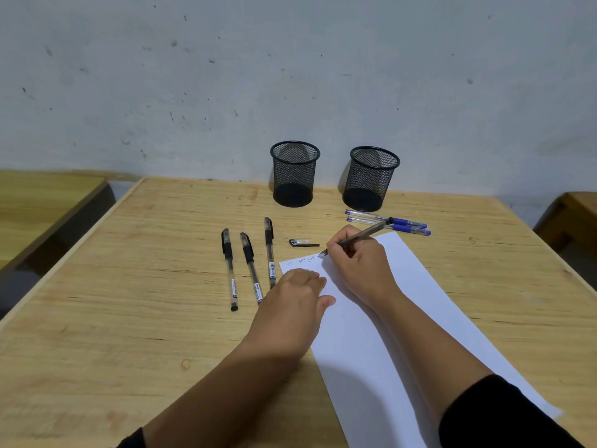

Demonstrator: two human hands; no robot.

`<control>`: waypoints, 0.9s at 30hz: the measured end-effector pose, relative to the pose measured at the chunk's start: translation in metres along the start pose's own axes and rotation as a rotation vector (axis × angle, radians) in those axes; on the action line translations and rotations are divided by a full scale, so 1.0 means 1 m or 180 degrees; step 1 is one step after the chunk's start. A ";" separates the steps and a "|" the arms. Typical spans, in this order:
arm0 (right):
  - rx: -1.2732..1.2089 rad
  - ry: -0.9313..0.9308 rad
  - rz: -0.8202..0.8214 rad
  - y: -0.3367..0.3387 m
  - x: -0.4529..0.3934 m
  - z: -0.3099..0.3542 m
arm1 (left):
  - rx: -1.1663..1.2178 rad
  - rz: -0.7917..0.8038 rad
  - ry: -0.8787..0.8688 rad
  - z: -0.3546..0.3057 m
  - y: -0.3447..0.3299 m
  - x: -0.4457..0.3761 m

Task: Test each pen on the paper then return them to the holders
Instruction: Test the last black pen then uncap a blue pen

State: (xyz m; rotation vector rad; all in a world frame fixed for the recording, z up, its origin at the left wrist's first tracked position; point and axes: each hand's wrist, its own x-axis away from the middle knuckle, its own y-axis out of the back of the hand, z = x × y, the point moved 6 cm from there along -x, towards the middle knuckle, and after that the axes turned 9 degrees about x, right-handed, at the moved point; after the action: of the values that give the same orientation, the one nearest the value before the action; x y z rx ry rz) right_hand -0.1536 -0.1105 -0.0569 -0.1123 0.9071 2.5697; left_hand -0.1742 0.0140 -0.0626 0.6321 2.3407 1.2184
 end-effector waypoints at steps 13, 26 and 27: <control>0.0138 0.0004 -0.0072 0.001 -0.001 0.001 | -0.0003 -0.0005 -0.0008 -0.001 0.001 0.001; 0.0035 -0.0025 -0.0139 0.003 0.001 0.003 | -0.0009 -0.0090 -0.0060 0.000 0.001 0.001; 0.0025 -0.0038 -0.0139 0.003 0.001 0.004 | -0.0019 -0.0099 -0.0064 0.000 0.001 0.001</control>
State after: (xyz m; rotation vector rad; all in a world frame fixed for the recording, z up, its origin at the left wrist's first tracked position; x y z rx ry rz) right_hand -0.1559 -0.1102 -0.0522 -0.1130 0.9001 2.5238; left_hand -0.1749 0.0151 -0.0620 0.6008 2.3208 1.1996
